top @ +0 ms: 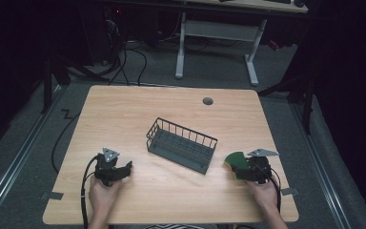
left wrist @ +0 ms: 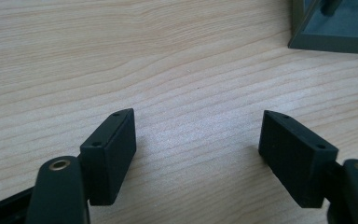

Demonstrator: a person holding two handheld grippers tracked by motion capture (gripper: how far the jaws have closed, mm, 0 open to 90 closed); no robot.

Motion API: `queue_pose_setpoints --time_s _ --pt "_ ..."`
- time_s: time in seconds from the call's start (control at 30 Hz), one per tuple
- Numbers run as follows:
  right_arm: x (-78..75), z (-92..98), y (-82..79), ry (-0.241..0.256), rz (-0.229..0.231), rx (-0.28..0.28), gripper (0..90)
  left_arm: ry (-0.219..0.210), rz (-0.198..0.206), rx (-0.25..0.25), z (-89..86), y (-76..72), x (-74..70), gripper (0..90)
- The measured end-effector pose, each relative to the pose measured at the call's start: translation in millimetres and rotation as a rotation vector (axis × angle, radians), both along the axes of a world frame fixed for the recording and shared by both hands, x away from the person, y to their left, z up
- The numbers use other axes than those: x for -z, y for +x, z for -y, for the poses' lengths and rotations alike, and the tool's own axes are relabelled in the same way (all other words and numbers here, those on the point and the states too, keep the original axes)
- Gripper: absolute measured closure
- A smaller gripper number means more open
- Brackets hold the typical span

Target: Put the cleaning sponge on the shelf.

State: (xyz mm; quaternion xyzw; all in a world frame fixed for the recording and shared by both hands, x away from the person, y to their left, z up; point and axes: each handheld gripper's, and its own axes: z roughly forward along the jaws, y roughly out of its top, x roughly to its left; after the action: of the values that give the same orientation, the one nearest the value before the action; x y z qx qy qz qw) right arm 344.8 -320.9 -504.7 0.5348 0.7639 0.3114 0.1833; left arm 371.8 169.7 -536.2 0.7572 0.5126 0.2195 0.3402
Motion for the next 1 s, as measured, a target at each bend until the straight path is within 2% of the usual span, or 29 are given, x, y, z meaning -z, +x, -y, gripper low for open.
queue_pose_setpoints --time_s 0.13,0.37,0.67,0.7,1.0 --pt "-4.2 -0.4 0.9 0.0 0.006 -0.003 30.6 0.0 0.0 0.0 0.0 0.0 0.0 28.0" --pt "-24.8 -0.3 2.9 0.018 0.049 -0.027 30.7 0.0 0.0 0.0 0.0 0.0 0.0 28.0" --pt "-46.9 2.2 7.6 0.044 0.092 -0.028 30.8 -0.002 0.0 0.0 -0.2 0.0 0.0 28.0" --pt "-53.1 2.5 9.0 0.055 0.101 -0.034 30.8 -0.001 0.0 0.0 -0.1 0.0 0.0 28.0" --pt "-76.8 -7.9 15.9 0.07 0.135 -0.084 30.8 0.0 0.0 0.0 0.0 0.0 0.0 28.0"
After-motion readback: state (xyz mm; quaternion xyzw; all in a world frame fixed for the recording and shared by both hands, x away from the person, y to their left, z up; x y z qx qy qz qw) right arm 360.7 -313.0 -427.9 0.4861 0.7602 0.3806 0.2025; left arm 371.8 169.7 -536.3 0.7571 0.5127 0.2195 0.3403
